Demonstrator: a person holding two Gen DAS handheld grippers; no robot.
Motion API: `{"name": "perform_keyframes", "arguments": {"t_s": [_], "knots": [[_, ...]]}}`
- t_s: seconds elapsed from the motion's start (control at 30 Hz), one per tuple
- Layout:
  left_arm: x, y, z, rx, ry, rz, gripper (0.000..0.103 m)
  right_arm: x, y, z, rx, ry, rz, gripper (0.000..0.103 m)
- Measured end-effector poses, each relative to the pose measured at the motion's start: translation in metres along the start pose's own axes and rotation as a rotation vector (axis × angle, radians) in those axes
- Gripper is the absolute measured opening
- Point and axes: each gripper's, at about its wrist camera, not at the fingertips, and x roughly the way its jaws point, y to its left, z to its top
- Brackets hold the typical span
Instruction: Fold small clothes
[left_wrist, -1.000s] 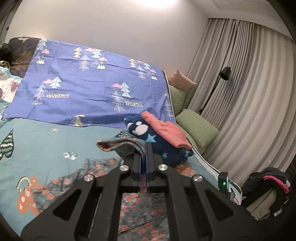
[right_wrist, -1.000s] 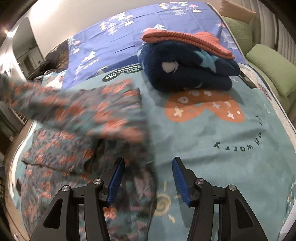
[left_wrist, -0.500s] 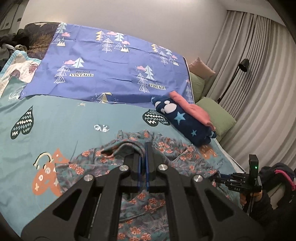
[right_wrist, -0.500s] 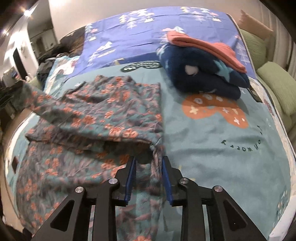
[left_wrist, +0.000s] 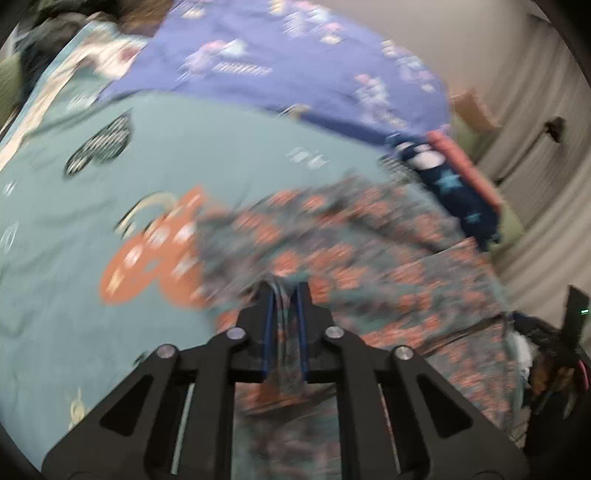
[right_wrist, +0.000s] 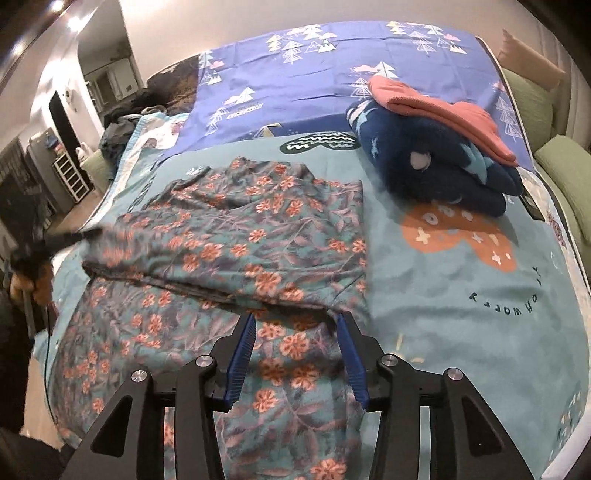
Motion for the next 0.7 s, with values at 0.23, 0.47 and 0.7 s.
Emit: {"name": "perform_keyframes", "arguments": {"t_s": [0.23, 0.47, 0.7], "knots": [[-0.025, -0.008, 0.012, 0.030, -0.089, 0.043, 0.025, 0.015, -0.027, 0.037, 0.062, -0.017, -0.009, 0.047], [0.015, -0.116, 0.063, 0.270, -0.058, -0.179, 0.045, 0.051, -0.038, 0.079, 0.061, 0.008, -0.045, 0.047], [0.111, -0.229, 0.064, 0.475, 0.148, -0.323, 0.048, 0.096, -0.057, 0.108, 0.127, 0.074, -0.006, 0.047]]}}
